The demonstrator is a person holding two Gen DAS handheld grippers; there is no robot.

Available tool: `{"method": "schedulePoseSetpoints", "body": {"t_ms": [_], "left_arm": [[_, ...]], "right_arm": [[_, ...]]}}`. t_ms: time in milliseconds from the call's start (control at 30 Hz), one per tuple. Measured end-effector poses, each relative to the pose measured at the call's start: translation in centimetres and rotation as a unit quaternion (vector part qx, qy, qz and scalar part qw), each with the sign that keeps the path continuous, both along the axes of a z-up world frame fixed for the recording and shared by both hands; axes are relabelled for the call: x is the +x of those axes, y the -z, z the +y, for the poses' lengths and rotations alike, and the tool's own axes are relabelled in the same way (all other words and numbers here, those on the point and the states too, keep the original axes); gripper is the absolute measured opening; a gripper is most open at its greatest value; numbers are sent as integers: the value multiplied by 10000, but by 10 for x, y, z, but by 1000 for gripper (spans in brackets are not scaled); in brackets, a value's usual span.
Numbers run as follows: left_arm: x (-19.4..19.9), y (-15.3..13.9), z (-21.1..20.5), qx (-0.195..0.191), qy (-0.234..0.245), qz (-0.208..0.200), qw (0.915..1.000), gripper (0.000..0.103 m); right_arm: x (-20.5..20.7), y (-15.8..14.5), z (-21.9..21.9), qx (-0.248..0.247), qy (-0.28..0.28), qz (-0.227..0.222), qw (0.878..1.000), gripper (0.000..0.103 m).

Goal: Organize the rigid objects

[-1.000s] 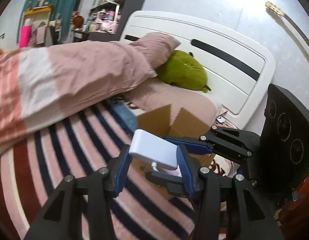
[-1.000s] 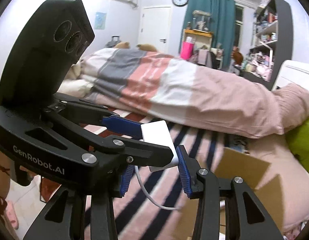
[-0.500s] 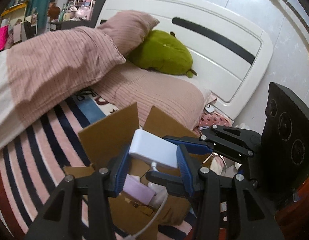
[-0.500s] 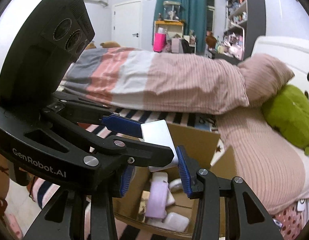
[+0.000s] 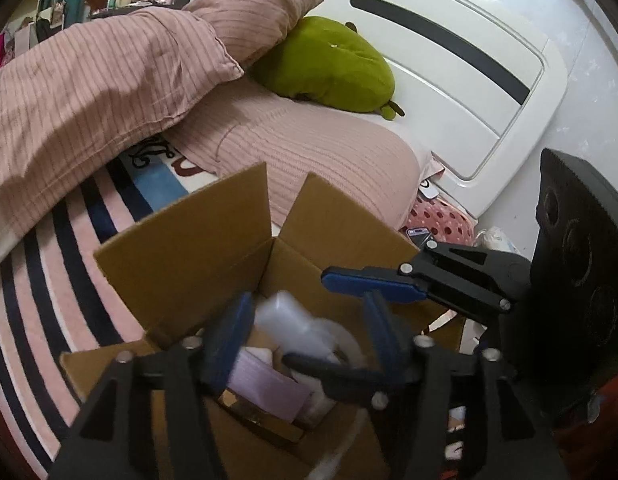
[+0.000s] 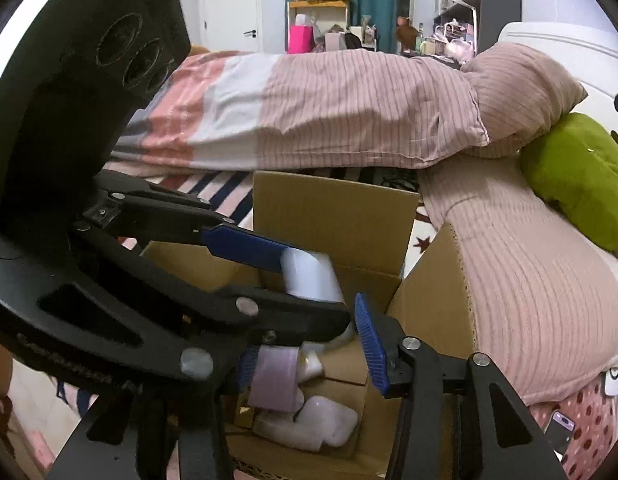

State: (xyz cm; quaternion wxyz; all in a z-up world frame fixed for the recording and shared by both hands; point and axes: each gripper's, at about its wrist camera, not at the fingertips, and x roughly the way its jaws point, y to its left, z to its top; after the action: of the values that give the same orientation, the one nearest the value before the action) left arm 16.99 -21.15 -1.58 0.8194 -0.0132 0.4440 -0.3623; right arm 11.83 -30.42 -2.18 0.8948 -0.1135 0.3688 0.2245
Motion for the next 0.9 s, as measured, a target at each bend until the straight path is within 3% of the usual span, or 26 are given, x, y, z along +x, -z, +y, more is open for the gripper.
{"method": "schedulePoseSetpoints", "body": {"t_ms": [133,333,433,567,667,900], "left_arm": [[-6,-9,8,25,-154,-152,9998,72],[-31,-27,42,180,-834,-631,9944,87],[-51,-35,68,364,-1485,-935,9838,94],[-79,-36,107,658,-2349,-1254,9616,94],[-93,-32,137,789,-2935,-1258,9444,94],[-113,-18,182,913,-3555,-1209,9223,94]], "right_arm": [[-5,1,7,-138,-68,4,9999,56],[-16,-9,14,-89,-129,-140,9998,62],[-22,-19,18,113,-266,-308,9991,74],[-35,-30,30,382,-623,-535,9959,92],[-40,-32,39,438,-878,-669,9929,95],[-49,-27,50,568,-1171,-828,9880,95]]}}
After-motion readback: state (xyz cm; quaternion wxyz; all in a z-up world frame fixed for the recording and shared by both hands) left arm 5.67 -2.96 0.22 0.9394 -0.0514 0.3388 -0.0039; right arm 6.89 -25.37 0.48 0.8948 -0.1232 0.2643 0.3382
